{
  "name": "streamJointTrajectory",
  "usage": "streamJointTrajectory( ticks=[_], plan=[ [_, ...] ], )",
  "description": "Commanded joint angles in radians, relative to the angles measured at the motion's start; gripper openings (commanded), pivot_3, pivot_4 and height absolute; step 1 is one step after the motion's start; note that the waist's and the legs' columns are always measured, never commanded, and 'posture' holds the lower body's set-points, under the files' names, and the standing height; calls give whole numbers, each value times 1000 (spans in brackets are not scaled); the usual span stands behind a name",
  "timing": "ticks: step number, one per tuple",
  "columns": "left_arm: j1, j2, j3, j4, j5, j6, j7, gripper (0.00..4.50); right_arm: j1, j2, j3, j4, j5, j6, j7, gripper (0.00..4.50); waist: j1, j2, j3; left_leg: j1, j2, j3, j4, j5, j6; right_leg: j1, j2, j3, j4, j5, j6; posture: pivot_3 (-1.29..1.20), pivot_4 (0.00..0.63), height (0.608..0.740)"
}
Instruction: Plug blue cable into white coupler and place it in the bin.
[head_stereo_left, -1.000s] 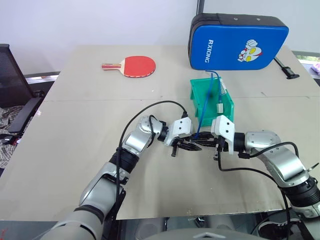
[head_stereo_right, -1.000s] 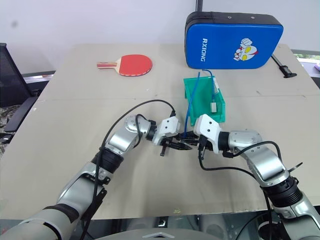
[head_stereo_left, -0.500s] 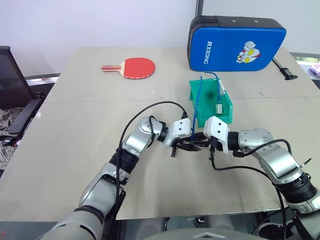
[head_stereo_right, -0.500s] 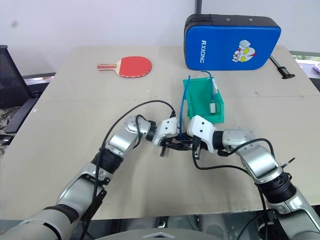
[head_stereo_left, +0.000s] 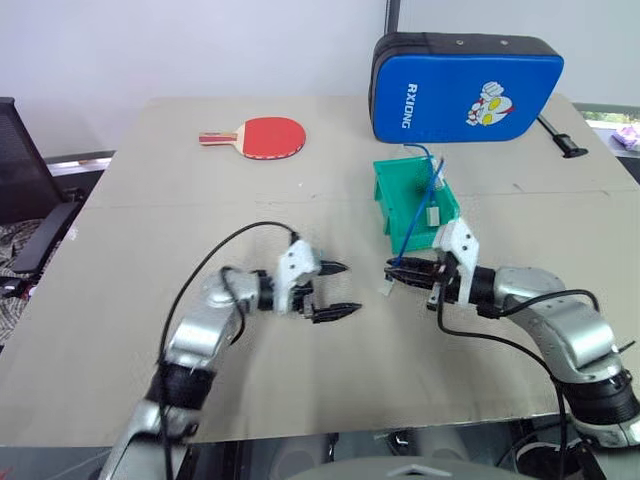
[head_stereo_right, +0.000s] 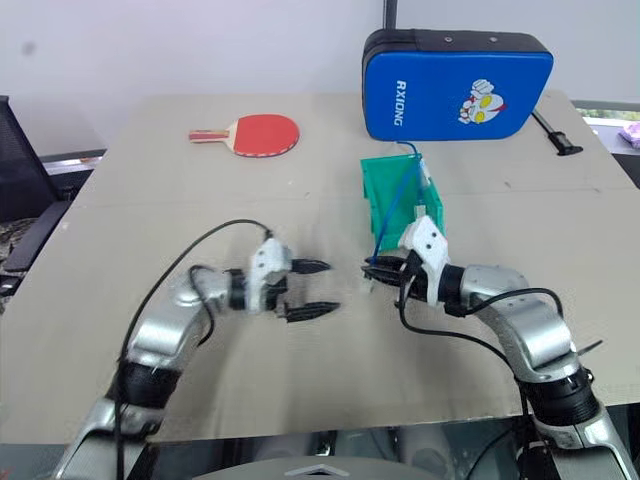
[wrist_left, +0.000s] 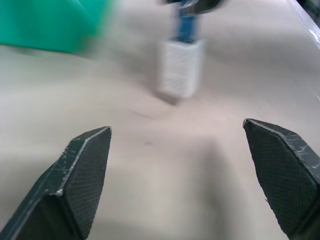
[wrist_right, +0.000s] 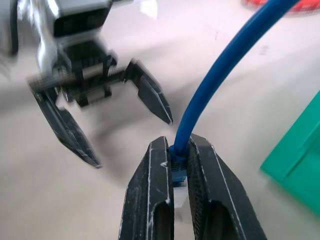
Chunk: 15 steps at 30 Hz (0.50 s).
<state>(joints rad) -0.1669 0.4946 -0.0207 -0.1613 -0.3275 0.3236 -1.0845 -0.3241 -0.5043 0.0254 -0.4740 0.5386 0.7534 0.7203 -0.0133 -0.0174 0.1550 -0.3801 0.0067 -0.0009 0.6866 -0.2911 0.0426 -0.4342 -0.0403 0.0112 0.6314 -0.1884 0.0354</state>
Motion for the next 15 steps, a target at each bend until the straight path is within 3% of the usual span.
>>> streamJointTrajectory(
  ticks=[1,5,10,13,15],
  plan=[
    [78,10,96,-218,-118,76,83,4357,-121,-1,-158,-27,104,127,-120,0,2,0,0,0,0,0,0,0,0,0,0,0,-1,0,0,0,150,740],
    [167,26,133,-356,-183,126,137,4357,-322,-50,-206,144,140,273,-161,0,7,0,0,1,-1,-1,0,0,0,1,1,-1,-1,-1,-2,0,150,740],
    [211,24,142,-385,-208,109,171,4357,-557,-111,12,522,-18,232,-43,0,-1,1,1,2,-2,3,-1,0,0,1,4,-1,-2,-2,-5,0,150,740],
    [209,4,133,-396,-217,104,208,4391,-654,-83,107,784,-122,109,38,1030,-4,1,1,2,-1,4,-2,0,0,1,6,-1,-3,-2,-5,0,150,740],
    [210,-5,127,-405,-223,104,226,4391,-701,-69,113,899,-159,48,68,1945,-2,1,1,1,-1,5,-2,0,0,1,6,0,-4,-2,-5,0,150,740]
  ],
)
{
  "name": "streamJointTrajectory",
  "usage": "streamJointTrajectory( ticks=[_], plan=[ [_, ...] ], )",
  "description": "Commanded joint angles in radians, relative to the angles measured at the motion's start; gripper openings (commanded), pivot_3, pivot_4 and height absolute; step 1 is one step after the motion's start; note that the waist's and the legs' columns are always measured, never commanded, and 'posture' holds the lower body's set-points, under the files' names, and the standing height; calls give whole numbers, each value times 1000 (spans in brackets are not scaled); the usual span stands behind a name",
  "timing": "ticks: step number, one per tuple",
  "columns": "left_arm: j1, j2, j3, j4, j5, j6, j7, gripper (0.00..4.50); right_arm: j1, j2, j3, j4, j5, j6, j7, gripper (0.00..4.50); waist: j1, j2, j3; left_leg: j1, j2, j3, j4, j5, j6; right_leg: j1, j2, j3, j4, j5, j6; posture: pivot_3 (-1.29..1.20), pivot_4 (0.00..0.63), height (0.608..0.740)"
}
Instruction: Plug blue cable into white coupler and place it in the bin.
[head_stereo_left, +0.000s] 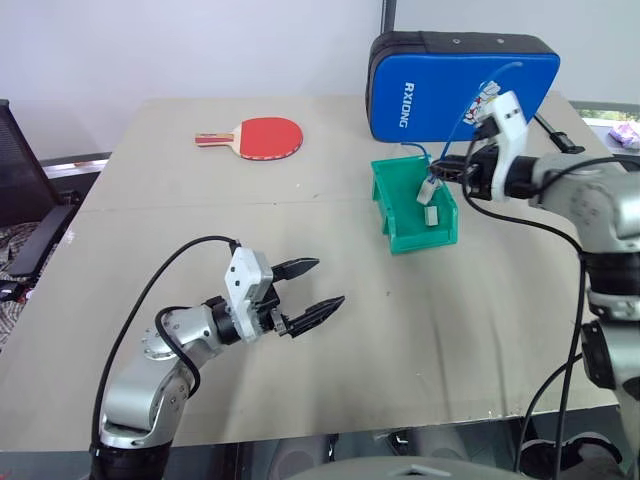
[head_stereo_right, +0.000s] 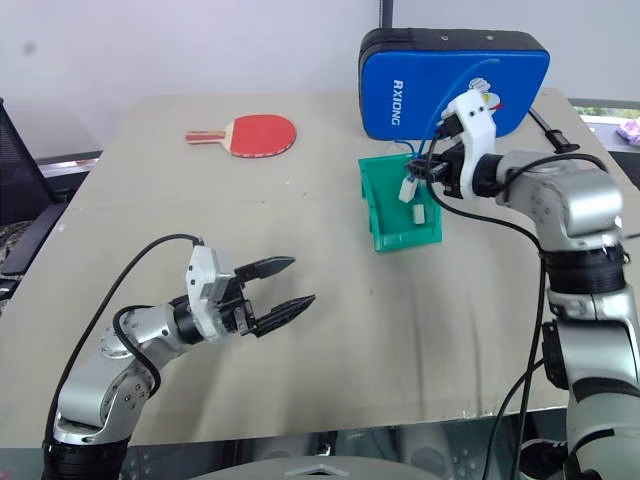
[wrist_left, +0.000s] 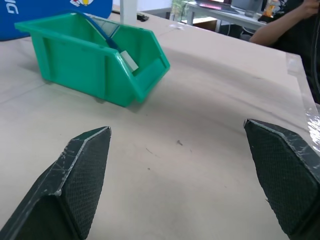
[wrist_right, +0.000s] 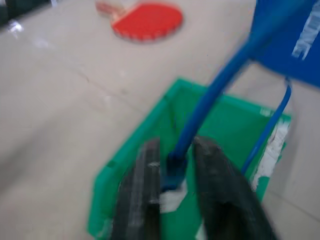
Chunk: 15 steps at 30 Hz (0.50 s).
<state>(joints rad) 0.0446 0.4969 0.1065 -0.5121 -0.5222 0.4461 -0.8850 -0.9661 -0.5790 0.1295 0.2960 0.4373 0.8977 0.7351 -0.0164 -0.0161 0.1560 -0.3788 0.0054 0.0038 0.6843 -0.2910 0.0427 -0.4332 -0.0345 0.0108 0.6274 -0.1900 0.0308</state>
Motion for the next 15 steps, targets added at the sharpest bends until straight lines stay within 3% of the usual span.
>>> streamJointTrajectory(
  ticks=[1,5,8,12,15],
  plan=[
    [0,-12,-3,-59,-30,-19,35,4391,-66,-2,-4,135,-57,-101,66,2446,5,0,0,-1,0,0,0,0,0,-1,0,0,0,2,3,0,150,740],
    [9,-15,-8,-72,-40,-19,56,4391,-28,-30,-74,41,-32,-90,80,4459,11,1,1,-8,-1,-1,0,0,0,-7,-3,0,-1,2,4,0,150,740],
    [5,-10,-3,-70,-39,-23,71,4391,177,-91,-189,-296,38,-132,102,4459,26,1,1,-17,-1,-5,0,0,0,-13,-5,-1,-1,2,4,0,150,740],
    [6,8,11,-61,-50,-19,71,4391,408,-101,-343,-610,136,-126,68,4459,31,1,1,-18,-1,-7,-1,-1,0,-14,-6,-2,-1,2,4,0,150,740],
    [12,40,31,-36,-59,-9,55,4391,671,-98,-489,-817,205,-104,43,4459,33,1,1,-17,-1,-9,-1,-1,0,-13,-6,-4,0,2,4,0,150,740]
  ],
)
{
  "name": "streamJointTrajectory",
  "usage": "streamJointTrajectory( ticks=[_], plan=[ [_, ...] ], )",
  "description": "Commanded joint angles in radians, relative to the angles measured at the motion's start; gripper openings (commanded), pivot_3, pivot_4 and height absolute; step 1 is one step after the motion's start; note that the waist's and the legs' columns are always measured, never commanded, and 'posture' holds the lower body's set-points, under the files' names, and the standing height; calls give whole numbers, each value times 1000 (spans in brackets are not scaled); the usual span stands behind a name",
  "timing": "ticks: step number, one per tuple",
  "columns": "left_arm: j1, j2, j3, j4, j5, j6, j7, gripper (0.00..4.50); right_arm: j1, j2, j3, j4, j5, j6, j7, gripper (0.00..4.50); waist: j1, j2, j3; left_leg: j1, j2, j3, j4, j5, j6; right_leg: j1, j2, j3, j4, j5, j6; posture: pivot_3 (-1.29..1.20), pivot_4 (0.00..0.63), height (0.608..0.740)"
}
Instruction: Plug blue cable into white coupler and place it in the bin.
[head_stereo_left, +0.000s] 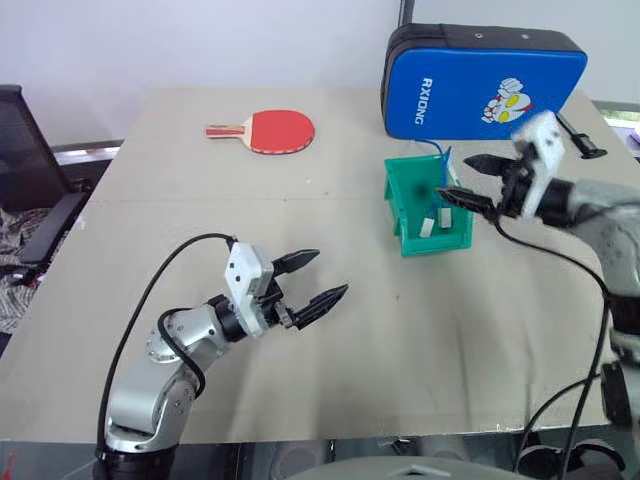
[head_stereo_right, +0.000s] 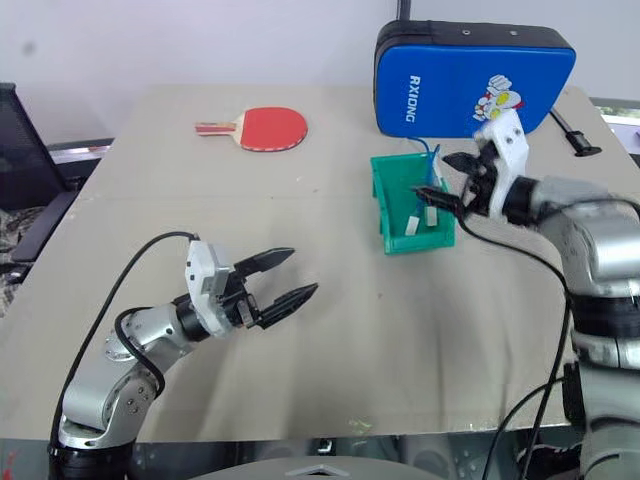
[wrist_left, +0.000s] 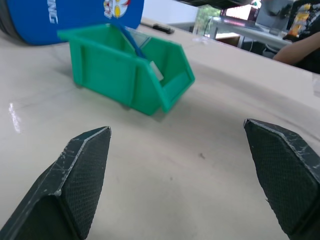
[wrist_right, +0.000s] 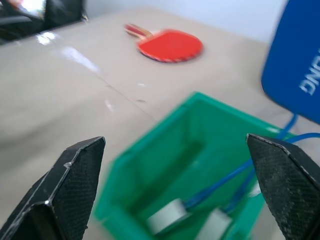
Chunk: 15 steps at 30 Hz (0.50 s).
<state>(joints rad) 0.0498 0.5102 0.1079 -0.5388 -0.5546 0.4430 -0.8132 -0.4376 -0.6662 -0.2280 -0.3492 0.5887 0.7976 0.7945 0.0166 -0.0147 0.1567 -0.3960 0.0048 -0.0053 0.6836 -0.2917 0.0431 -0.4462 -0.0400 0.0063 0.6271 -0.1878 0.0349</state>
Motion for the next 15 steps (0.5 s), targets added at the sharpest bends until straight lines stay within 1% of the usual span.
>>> streamJointTrajectory(
  ticks=[1,5,6,8,11,15],
  plan=[
    [12,39,34,1,-26,-8,-25,4391,224,-7,-160,-207,46,-19,-25,4459,0,0,0,1,0,-1,0,0,0,1,2,-1,0,0,0,0,150,740],
    [38,89,64,45,-30,-11,-65,4391,511,-1,-229,-283,-41,-148,-22,4459,-6,0,0,6,0,5,1,0,0,4,4,1,-1,-2,-2,0,150,740],
    [45,105,76,56,-32,-11,-78,4391,579,2,-252,-301,-49,-172,-12,4459,-10,1,1,11,0,7,1,0,0,7,5,3,0,-3,-3,0,150,740],
    [61,134,96,71,-35,-13,-103,4391,688,0,-276,-321,-84,-237,11,4459,-12,2,2,16,1,11,1,0,0,11,6,6,0,-6,1,0,150,740],
    [92,179,116,82,-35,-9,-134,4391,799,5,-299,-323,-102,-314,38,4459,-21,2,2,20,2,12,1,0,0,14,7,8,0,-6,1,0,150,740],
    [123,222,133,89,-51,19,-162,4391,869,2,-290,-311,-125,-374,51,4459,-27,1,1,21,3,14,1,0,0,14,7,10,0,-6,1,0,150,740]
  ],
)
